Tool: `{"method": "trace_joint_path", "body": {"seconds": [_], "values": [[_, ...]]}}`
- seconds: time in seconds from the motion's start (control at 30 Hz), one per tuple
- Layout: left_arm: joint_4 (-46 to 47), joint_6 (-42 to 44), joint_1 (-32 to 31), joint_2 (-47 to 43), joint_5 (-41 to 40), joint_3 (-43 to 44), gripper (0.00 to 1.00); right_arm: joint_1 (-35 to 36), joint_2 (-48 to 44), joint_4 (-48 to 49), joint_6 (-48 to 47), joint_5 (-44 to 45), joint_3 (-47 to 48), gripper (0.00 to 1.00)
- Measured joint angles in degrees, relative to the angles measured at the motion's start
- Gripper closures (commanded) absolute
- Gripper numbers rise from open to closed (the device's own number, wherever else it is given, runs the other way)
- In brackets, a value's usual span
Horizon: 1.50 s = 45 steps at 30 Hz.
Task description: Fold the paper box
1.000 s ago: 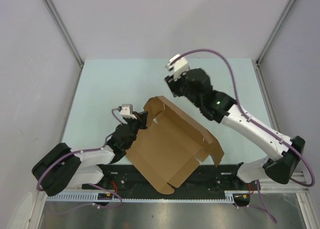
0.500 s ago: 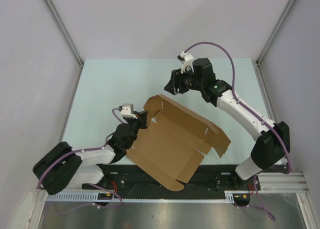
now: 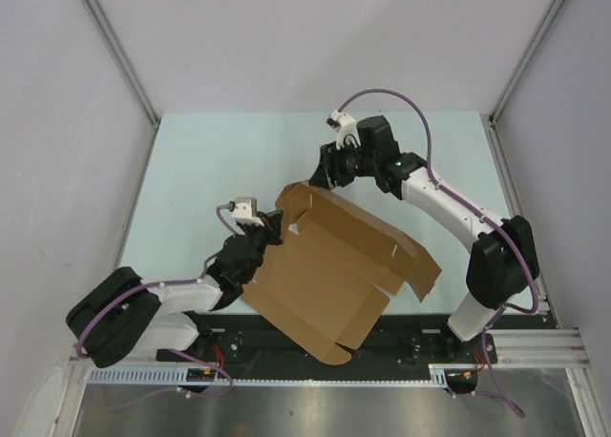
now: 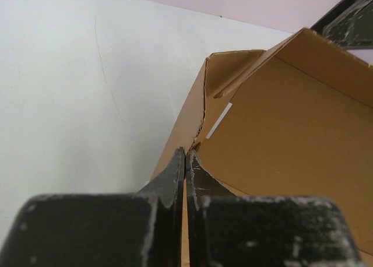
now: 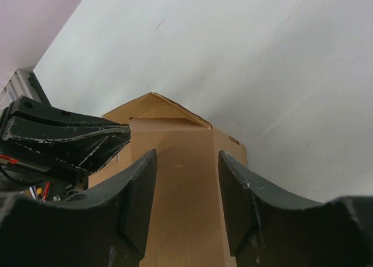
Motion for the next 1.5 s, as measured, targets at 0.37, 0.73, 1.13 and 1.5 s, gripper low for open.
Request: {"method": "trace_joint_path", "body": {"seconds": [0.37,0.73,1.13,1.5], "values": [[-0.2,0.1,-0.1,0.0,0.0,0.1,1.0,1.7,1.3,-1.7,-3.2,2.0,-0.2,0.54],[-1.2,0.1,-0.4,-0.2,0.2,0.7,1.0,2.4,3.0,-1.8,-3.8,4.1,-0.2,0.54],[-1.8,0.2,-1.8,-0.9,0.3,0.7,0.99,1.0,3.0,-1.5,-3.7,4.9,-0.2,0.5],[-0.8,0.0,-4.8,2.2,0.6,3.6,0.98,-0.1,3.0,-0.7,-2.9,3.8,-0.5,0.58]]}}
